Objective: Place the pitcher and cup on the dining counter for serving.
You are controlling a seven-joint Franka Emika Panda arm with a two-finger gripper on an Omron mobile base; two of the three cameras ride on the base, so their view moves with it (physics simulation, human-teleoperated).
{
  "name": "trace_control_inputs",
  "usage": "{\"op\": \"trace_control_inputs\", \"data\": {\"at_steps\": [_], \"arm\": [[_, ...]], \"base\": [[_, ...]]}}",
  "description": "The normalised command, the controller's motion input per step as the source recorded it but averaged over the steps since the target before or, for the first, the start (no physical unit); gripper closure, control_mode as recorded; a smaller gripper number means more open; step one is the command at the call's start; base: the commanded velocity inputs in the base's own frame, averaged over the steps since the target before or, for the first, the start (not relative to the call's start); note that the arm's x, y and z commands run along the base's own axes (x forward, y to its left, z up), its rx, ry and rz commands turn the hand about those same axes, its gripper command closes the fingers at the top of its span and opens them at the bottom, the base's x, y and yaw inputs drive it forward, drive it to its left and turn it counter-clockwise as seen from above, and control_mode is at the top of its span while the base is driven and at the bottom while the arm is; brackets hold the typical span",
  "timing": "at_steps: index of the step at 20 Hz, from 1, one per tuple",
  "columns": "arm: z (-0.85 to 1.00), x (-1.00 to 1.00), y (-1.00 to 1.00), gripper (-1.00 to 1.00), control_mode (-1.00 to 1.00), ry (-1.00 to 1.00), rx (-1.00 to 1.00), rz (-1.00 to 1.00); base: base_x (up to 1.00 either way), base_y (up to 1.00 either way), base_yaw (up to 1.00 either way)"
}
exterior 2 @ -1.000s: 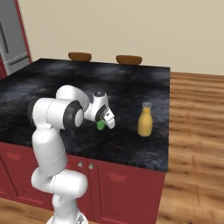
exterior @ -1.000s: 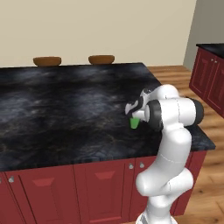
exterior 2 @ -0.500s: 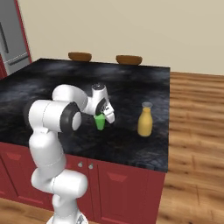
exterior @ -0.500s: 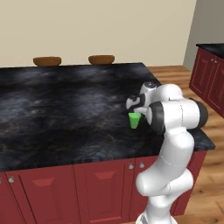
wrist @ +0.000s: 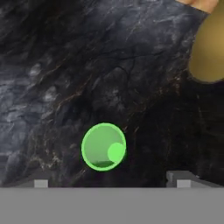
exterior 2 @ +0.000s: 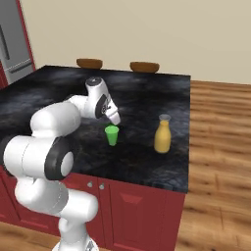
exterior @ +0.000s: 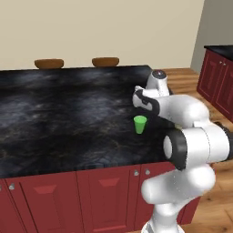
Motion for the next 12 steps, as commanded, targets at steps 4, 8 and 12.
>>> {"op": "trace_control_inputs", "data": {"at_steps": [4, 8, 12], "arm": [[1.0, -1.0, 0.59, -1.0, -1.0, -0.26, -0.12, 0.0], [0.81, -1.0, 0.88, -1.0, -1.0, -0.3, -0.2, 0.02], [0.45, -1.0, 1.0, -1.0, -1.0, -0.29, -0.24, 0.06]], "base": [[0.0, 0.0, 0.0], [0.0, 0.0, 0.0], [0.0, 0.0, 0.0]]}}
